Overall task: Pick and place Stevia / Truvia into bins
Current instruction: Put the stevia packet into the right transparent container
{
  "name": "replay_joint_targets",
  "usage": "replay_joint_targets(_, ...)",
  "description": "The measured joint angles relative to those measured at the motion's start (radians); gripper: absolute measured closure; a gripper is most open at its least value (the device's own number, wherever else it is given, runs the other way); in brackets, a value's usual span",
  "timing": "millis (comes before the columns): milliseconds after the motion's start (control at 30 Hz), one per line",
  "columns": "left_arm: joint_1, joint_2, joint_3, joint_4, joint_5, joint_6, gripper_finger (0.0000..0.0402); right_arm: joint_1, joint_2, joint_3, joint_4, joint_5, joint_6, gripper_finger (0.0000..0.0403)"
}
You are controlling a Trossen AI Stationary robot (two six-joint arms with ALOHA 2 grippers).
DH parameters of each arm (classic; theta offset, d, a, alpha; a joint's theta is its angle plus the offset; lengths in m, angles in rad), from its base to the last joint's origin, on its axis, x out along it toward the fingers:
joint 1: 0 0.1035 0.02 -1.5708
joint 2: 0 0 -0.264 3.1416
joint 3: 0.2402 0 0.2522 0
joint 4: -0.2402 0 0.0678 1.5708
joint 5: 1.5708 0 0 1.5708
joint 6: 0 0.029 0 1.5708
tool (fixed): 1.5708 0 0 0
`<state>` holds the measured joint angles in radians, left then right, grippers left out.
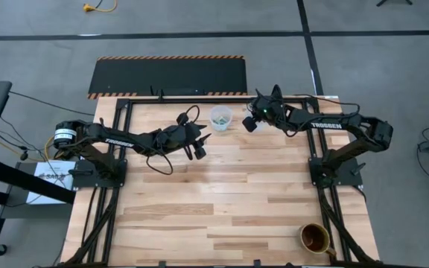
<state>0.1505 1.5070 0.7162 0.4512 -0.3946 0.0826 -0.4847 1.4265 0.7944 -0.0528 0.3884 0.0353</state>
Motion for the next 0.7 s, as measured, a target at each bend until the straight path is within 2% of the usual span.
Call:
replay_joint_targets(200,0.000,0.000,0.000,-0.014,0.000,-0.003,0.0239,0.000,0.000,0.000,-0.019,-0.029,0.000,0.0386)
replay_joint_targets(700,0.000,0.000,0.000,-0.013,0.026,-0.014,0.0239,0.007,0.000,-0.001,-0.086,-0.025,0.016,0.0372)
